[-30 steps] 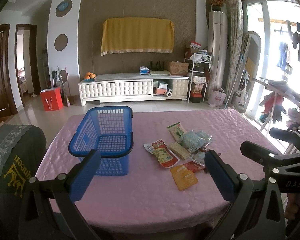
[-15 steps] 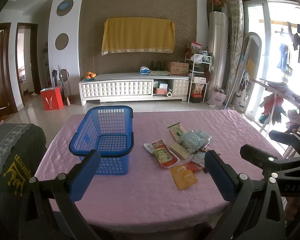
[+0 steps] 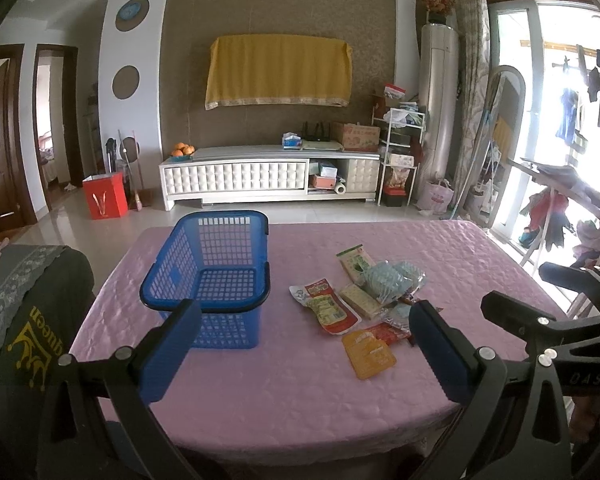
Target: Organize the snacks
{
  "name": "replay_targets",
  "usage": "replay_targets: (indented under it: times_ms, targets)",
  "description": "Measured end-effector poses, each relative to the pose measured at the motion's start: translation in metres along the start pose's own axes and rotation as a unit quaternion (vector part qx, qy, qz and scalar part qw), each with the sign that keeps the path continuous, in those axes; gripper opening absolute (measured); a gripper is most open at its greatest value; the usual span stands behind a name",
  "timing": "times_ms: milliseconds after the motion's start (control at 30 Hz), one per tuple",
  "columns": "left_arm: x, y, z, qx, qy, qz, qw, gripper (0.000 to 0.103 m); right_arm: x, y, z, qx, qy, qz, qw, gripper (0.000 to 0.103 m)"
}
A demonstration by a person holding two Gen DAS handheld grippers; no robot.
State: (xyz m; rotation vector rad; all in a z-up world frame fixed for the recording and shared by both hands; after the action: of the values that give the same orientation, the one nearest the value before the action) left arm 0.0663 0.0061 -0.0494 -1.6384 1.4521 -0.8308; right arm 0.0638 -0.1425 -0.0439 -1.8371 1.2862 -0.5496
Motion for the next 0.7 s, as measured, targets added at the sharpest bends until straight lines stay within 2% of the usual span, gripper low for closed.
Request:
replay_targets:
  times_ms: [367, 700]
  targets:
    - [0.003, 0.001, 0.000, -0.005, -0.005, 0.007, 0.9999, 0.103, -0.001, 0.004, -0.002, -0.004, 0.000, -0.002, 1.000, 0.103]
    - [0.030, -0.015, 0.019, -0.019, 0.010, 0.027, 0.9994, 0.103, 0.021, -0.010, 0.004, -0.008, 0.009, -0.004, 1.000, 0.103]
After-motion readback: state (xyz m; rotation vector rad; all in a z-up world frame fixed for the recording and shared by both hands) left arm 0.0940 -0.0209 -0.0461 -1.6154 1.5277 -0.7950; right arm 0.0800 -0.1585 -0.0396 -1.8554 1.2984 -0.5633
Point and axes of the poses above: each gripper's, at about its wrist camera, not at the fingertips, and z roughly the way its jaws point, x to its right, y to its underside, the point moved 7 cm from there along z, roughly the way its jaws point, and after that the axes turned 8 degrees about -y, right-handed, at the moved point
